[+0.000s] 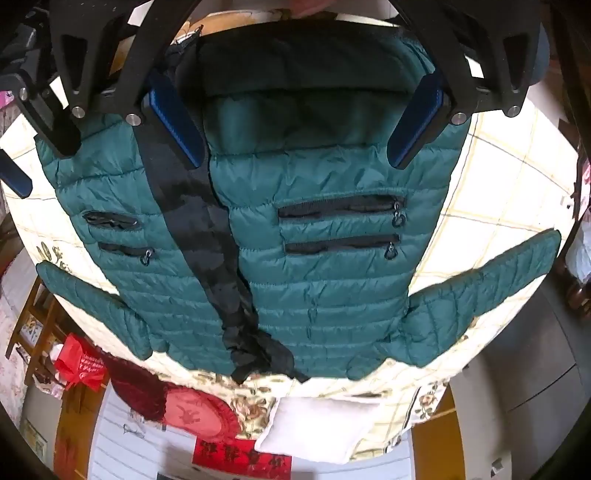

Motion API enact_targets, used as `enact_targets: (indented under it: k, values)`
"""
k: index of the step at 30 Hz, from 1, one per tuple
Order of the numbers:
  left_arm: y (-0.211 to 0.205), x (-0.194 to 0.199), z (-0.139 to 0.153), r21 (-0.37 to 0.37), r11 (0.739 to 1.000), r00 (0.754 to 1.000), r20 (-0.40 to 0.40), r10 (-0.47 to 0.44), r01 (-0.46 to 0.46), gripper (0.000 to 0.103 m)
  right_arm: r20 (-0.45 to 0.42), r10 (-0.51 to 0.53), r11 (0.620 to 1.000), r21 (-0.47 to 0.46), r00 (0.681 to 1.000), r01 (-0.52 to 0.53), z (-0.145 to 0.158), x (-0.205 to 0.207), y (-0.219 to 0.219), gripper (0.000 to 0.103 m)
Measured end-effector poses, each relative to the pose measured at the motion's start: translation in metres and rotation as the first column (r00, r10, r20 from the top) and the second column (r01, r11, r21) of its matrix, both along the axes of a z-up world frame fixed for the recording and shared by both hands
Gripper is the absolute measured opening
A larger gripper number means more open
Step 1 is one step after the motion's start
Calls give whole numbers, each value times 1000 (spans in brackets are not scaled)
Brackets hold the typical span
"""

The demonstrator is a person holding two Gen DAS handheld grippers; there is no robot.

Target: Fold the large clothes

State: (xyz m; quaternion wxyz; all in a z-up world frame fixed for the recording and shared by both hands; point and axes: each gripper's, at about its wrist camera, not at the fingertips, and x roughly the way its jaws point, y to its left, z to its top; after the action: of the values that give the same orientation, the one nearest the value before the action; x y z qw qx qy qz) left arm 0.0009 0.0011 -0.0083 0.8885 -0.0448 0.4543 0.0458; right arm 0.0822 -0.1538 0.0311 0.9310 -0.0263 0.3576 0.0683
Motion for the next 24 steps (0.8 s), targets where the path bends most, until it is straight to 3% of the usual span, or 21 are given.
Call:
enact_targets:
  k: [4,6,13,24]
  values:
    - [-2,-6,9,0,998,992,105,-63,64,76,32,-25,1000,5,999,25,15,-4,-3,102]
    - [-3,-6,11,-5,996,989,116,-87,88,76,31,-29,999,17,999,29,17,-3,-4,102]
    - [4,-4,6,-33,995,992,87,-95,98,76,-35,-55,998,10,998,55,5,4,-2,102]
    - [12,-5,-14,-51,994,995,20,-100,101,71,-42,-43,999,-34,998,41,4,3,14,102]
